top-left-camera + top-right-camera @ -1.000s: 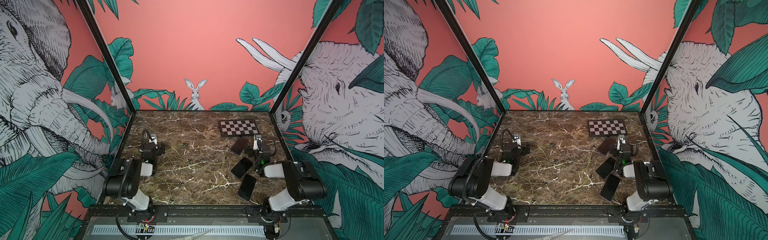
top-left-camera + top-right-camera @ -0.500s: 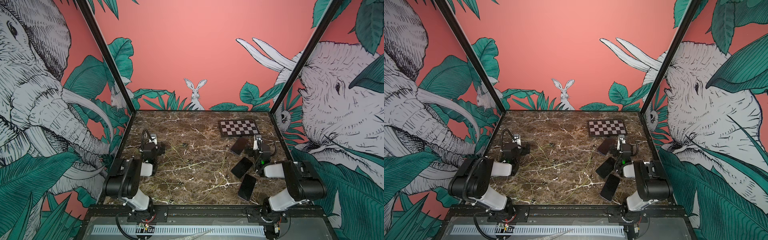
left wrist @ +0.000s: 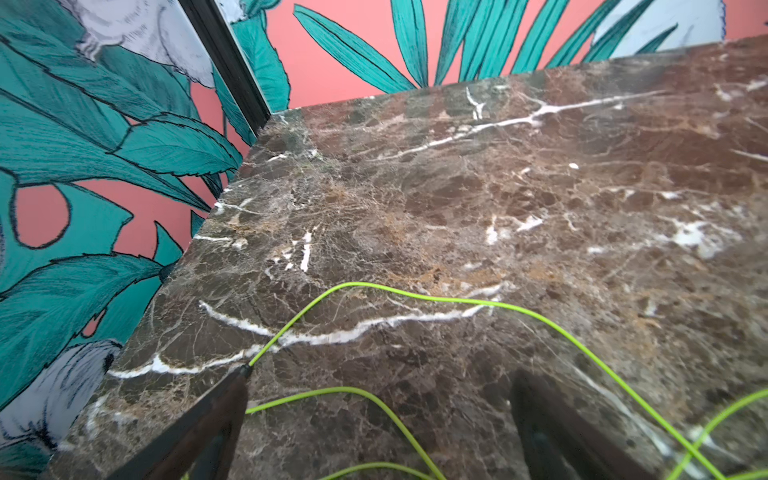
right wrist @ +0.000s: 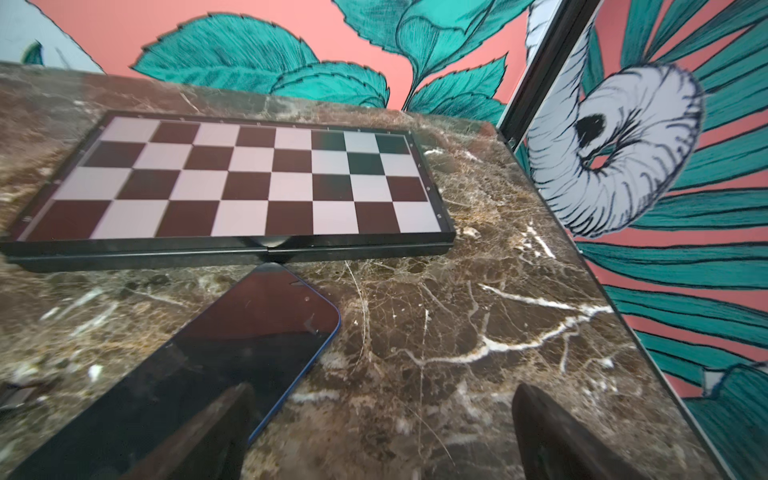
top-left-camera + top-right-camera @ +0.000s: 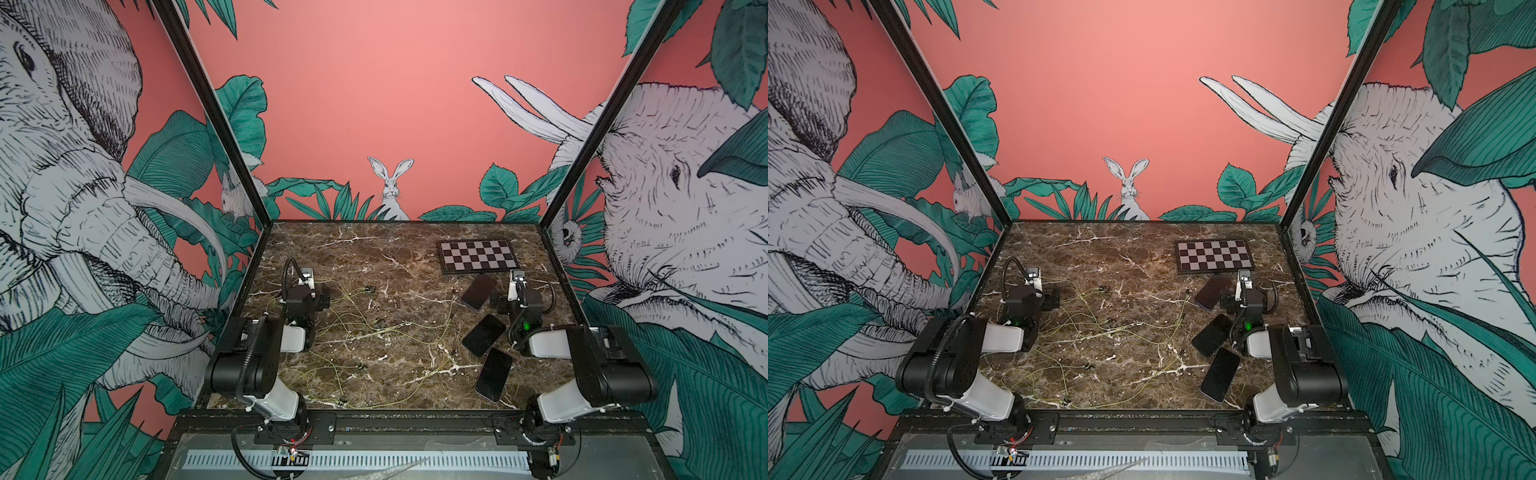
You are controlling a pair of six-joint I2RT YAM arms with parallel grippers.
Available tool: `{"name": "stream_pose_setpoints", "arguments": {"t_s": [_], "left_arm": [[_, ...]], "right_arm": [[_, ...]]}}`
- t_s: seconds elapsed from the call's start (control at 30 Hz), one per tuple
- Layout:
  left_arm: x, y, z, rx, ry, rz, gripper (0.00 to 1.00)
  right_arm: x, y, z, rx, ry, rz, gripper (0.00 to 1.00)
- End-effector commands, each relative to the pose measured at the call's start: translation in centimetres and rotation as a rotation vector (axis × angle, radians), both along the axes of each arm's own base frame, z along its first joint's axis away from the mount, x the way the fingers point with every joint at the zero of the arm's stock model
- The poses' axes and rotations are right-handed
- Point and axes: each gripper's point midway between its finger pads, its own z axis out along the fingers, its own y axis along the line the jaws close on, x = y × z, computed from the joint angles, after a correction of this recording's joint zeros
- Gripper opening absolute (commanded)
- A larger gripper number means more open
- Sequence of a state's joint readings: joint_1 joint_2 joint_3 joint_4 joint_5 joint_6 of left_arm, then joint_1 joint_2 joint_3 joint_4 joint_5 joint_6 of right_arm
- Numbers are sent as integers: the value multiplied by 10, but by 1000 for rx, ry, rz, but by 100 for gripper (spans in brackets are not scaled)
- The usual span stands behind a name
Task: Plug wired earphones into phones
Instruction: Pick up the wired earphone from the center of the board.
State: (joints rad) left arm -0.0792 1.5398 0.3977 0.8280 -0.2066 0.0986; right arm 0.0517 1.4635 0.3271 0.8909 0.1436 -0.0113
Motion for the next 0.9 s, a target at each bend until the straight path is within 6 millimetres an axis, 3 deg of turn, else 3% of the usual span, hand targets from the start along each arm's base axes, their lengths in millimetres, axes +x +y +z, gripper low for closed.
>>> {"name": "stream_pose_setpoints", "arguments": {"t_s": [0.0, 0.13, 0.27, 0.4, 0.5, 0.63, 0.8, 0.87], "left_arm": [[1, -10, 41, 11, -8, -26, 100], [-16, -12, 81, -213, -26, 50, 100], [-40, -30, 108, -539, -9, 58, 100], [-51, -41, 118, -623, -23, 14, 100], [-67, -48, 112, -618, 114, -4, 98], [-92, -111, 112, -604, 253, -303, 87], [-136, -193, 93, -303, 369, -533, 82], [-156, -220, 83, -254, 444, -615, 75]], "right_arm": [[-12, -2, 45, -1, -142, -11, 99], [-32, -11, 88, 126, -170, -95, 98], [-64, -30, 98, 357, 2, -315, 99], [-86, -21, 103, 483, 130, -348, 99], [-101, -4, 106, 597, 222, -322, 99], [-105, 49, 121, 791, 304, -81, 93], [-124, 78, 108, 841, 438, -5, 75], [-135, 88, 102, 805, 486, 14, 75]]}}
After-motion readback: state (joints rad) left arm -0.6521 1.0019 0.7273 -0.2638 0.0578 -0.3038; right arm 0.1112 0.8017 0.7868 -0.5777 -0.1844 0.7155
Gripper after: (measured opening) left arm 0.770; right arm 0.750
